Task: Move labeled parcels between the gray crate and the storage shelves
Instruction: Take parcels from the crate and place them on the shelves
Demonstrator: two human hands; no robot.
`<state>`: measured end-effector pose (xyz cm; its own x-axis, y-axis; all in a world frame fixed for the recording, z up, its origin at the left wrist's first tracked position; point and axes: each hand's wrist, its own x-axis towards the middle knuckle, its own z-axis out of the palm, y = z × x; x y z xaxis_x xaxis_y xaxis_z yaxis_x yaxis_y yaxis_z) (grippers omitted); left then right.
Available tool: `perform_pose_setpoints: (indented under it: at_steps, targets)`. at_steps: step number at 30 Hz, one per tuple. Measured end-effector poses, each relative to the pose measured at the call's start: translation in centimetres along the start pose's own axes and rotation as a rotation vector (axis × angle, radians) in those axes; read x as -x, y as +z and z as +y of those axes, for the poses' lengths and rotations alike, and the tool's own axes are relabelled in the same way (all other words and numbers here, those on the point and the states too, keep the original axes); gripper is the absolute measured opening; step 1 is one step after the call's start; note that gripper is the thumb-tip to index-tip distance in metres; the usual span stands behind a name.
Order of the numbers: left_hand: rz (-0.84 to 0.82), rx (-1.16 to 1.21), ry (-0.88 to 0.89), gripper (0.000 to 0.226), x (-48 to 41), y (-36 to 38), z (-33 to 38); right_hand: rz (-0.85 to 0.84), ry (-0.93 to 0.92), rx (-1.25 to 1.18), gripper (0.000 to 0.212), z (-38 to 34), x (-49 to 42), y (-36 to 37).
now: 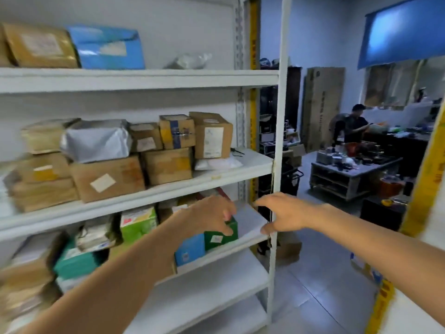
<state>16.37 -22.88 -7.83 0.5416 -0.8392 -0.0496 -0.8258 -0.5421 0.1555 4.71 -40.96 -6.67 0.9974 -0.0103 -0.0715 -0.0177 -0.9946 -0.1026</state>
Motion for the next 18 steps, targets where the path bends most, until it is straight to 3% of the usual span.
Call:
perform_pose_setpoints:
  at_steps: [8,13,18]
  targets:
    - [0.009,-0.099,-0.356,0.056,10.2,-1.8,-6.6,0.029,-0.356,0.017,0.039,-9.9,-6.5,-0.5]
    - [0.082,-0.047,-0.522,0.057,14.8,-3.2,-9.6,0.038,-0.493,0.036,0.065,-14.7,-8.8,-1.5]
    - [0.146,-0.048,-0.603,0.052,18.6,-4.0,-11.7,0.032,-0.565,0.056,0.064,-18.9,-11.0,-1.9]
